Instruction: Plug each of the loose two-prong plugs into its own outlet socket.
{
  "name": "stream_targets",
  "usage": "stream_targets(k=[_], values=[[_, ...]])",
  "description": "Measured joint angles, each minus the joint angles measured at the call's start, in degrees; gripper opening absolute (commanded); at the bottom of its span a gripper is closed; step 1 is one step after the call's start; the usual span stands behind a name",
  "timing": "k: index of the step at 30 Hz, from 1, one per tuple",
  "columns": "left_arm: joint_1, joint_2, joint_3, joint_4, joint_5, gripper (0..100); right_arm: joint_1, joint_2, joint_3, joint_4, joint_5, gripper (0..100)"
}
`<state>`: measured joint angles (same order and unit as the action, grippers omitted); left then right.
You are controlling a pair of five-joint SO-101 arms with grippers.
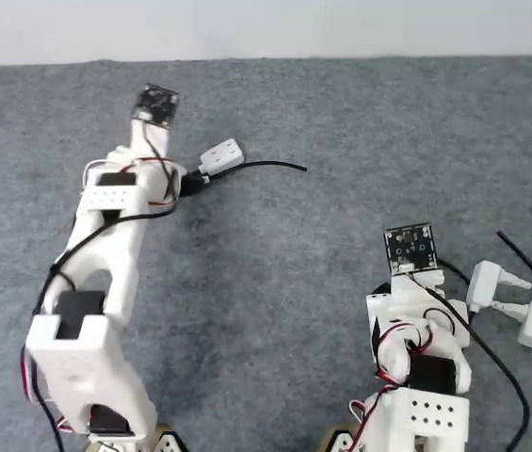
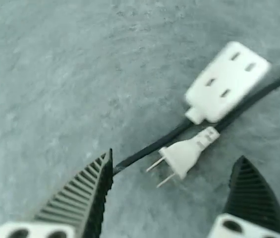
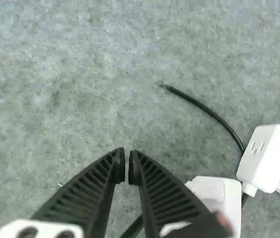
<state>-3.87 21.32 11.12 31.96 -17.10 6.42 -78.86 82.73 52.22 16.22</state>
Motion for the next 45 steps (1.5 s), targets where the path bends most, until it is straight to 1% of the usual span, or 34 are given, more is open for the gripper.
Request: stream_targets(k=[4,7,12,15,17,21,24,27,32,40,45], values=[[1.93,3.87,-3.52,0.00,-5.80,35,0.00,-0.09,0.35,0.00,1.32,1.9],[2.46,6.33,-6.33,-0.09,-8.26,35,0.00,-0.09,0.35,0.00,2.20,1.9],[2.64,8.18,-9.58,-0.18,-10.73,26,-0.09,-0.09,0.35,0.00,2.64,1.9],[2.64,8.18,-9.58,-2.20,-11.08,21,-0.09,-0.09,0.53,0.00,2.64,1.9],[2.73,8.18,-9.58,-2.99,-11.08,19,-0.09,-0.09,0.88,0.00,2.64,1.9],[2.29,8.18,-9.49,-4.31,-11.16,20,-0.09,-0.09,0.88,0.00,2.64,1.9],[-1.23,8.18,-9.49,-7.03,-9.58,26,-0.09,-0.09,0.88,0.00,2.64,1.9],[-4.92,8.18,-9.49,-7.47,-9.49,31,-0.09,-0.09,0.88,0.00,2.64,1.9],[-7.65,8.88,-9.49,-7.12,-10.46,31,-0.09,-0.09,0.88,0.00,2.64,1.9],[-13.45,17.67,-15.21,-6.59,-13.89,31,-0.09,-0.09,0.88,0.00,2.64,1.9],[-14.15,19.25,-17.41,-5.01,-15.47,31,-0.09,-0.09,0.97,0.00,2.64,1.9]])
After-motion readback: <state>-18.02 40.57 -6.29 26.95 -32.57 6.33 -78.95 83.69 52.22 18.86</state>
